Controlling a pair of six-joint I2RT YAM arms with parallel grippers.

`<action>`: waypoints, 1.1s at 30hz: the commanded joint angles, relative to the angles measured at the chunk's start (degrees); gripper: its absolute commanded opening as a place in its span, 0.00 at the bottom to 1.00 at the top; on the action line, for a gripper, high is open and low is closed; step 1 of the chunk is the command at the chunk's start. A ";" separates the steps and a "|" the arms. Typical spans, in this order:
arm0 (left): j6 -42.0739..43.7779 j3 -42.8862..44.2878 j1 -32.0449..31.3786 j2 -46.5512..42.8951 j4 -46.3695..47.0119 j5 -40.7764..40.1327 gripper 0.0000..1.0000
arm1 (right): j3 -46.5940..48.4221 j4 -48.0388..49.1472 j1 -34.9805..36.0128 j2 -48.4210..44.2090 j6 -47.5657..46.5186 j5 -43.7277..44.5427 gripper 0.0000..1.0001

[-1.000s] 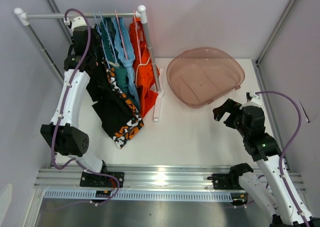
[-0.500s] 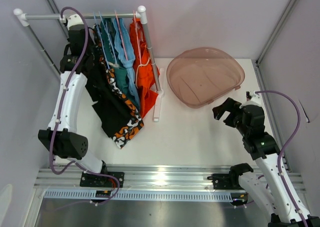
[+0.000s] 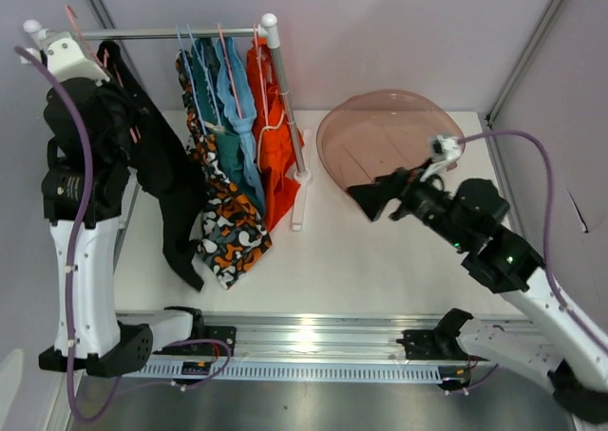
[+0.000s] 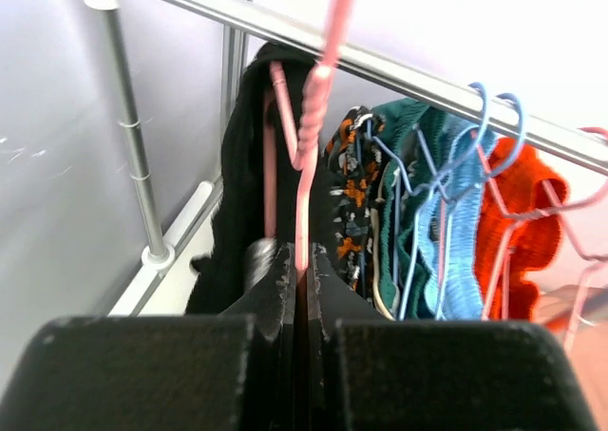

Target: Remove the shorts from the hanger

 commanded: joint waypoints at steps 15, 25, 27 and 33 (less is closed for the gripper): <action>-1.45 -4.25 -0.43 -2.78 2.86 -1.59 0.00 | 41.78 5.27 45.30 47.23 -12.43 26.25 0.99; -1.62 -7.33 -0.43 -5.24 3.57 -1.16 0.00 | 52.78 7.47 46.89 58.32 -10.14 28.97 0.99; -1.97 -6.89 -0.43 -5.86 3.39 -0.46 0.00 | 53.92 8.60 46.72 60.34 -10.41 29.85 0.99; -2.59 -5.48 -0.44 -6.91 2.25 0.51 0.00 | 54.19 12.56 44.44 66.22 -9.18 30.91 0.91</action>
